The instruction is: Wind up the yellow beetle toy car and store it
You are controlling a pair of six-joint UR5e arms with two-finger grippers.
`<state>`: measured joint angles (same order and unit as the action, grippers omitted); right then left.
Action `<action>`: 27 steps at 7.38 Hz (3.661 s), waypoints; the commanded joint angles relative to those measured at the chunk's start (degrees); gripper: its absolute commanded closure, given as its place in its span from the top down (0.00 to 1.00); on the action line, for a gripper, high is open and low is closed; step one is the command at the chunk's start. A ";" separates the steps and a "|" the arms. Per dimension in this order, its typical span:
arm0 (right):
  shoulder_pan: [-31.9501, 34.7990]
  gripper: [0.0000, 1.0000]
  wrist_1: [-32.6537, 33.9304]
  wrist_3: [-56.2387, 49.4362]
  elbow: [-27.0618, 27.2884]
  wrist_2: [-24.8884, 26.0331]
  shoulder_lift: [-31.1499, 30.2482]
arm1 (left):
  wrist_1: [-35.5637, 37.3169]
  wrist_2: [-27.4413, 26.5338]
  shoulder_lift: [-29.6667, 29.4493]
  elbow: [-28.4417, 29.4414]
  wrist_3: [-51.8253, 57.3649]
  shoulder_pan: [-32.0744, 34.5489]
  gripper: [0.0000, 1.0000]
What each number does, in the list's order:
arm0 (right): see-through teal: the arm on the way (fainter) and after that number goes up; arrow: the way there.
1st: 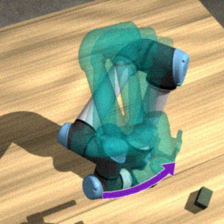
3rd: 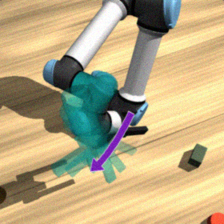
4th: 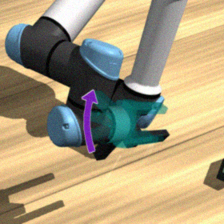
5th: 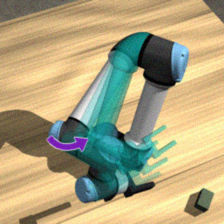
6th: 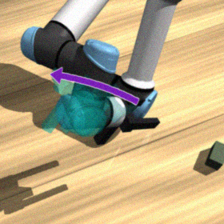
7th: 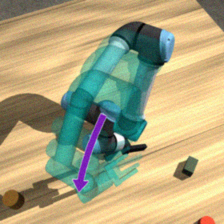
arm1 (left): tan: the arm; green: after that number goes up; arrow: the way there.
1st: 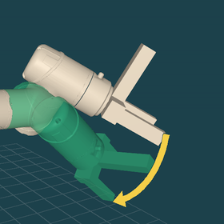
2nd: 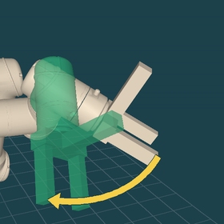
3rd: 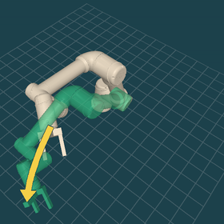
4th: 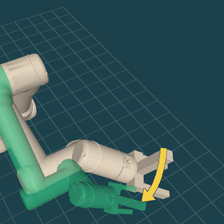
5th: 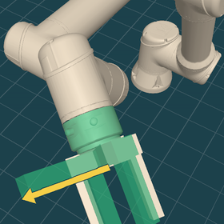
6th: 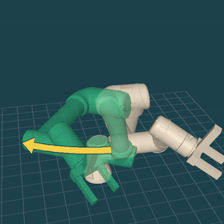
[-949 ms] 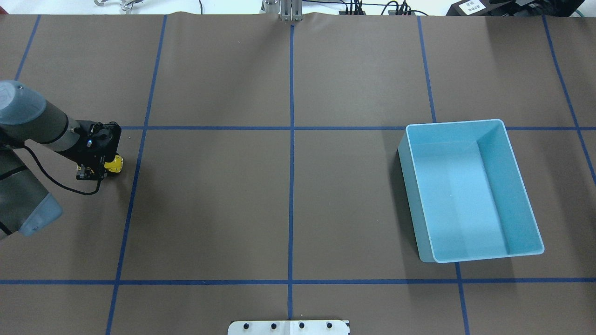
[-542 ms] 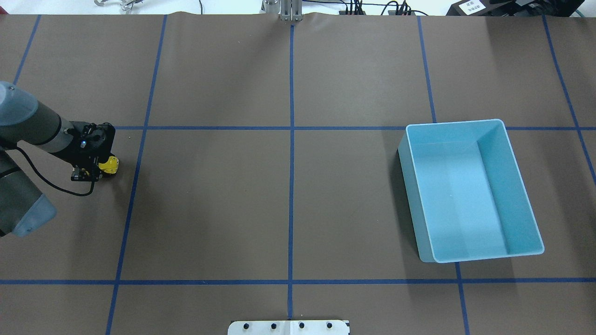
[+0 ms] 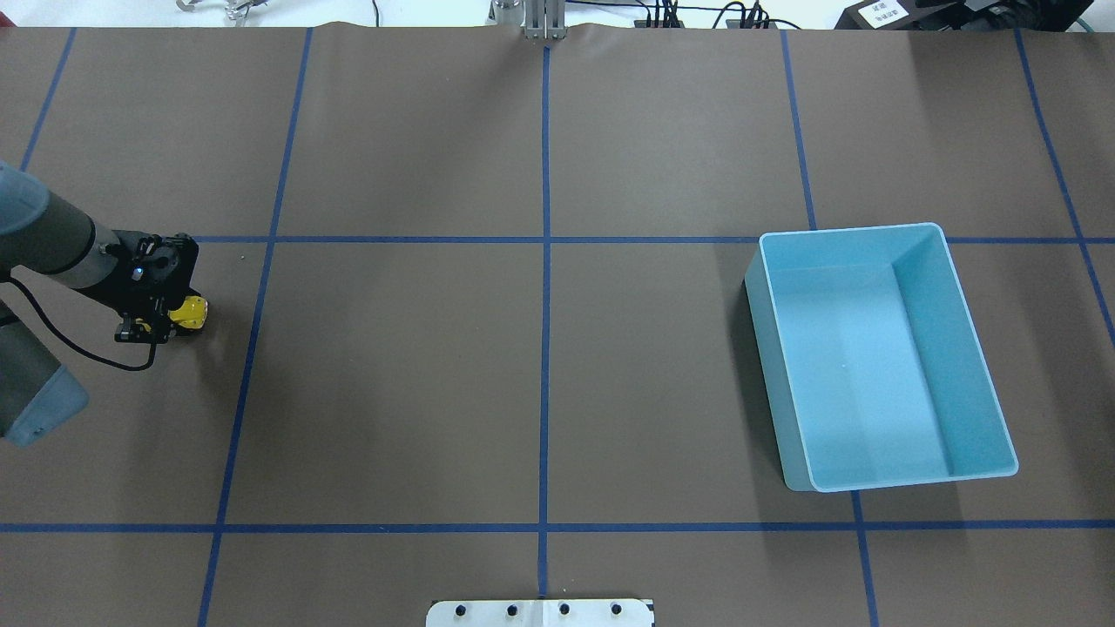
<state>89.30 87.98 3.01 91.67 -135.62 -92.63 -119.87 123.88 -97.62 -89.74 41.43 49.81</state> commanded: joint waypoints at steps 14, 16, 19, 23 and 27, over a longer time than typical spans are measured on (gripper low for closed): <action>0.00 1.00 0.00 -0.02 0.00 0.00 -0.09 | 1.03 0.57 1.38 -0.09 0.06 4.15 1.00; 0.00 1.00 0.00 0.07 -0.08 0.00 -0.09 | 1.83 0.66 1.21 -0.53 -8.16 5.47 1.00; 0.00 1.00 0.00 -0.02 -0.08 0.09 -0.09 | 10.76 4.67 0.15 -3.06 -18.29 16.33 1.00; 0.00 1.00 -4.71 -0.11 -0.43 0.44 -1.40 | 29.41 10.59 0.94 -3.43 -35.63 33.22 1.00; -5.61 1.00 -7.56 -0.02 8.57 1.05 0.69 | 28.99 12.68 15.36 -15.73 -49.78 37.19 1.00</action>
<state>86.13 80.28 2.92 94.98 -134.90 -92.99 -90.89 134.98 -84.84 -102.88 -6.86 85.60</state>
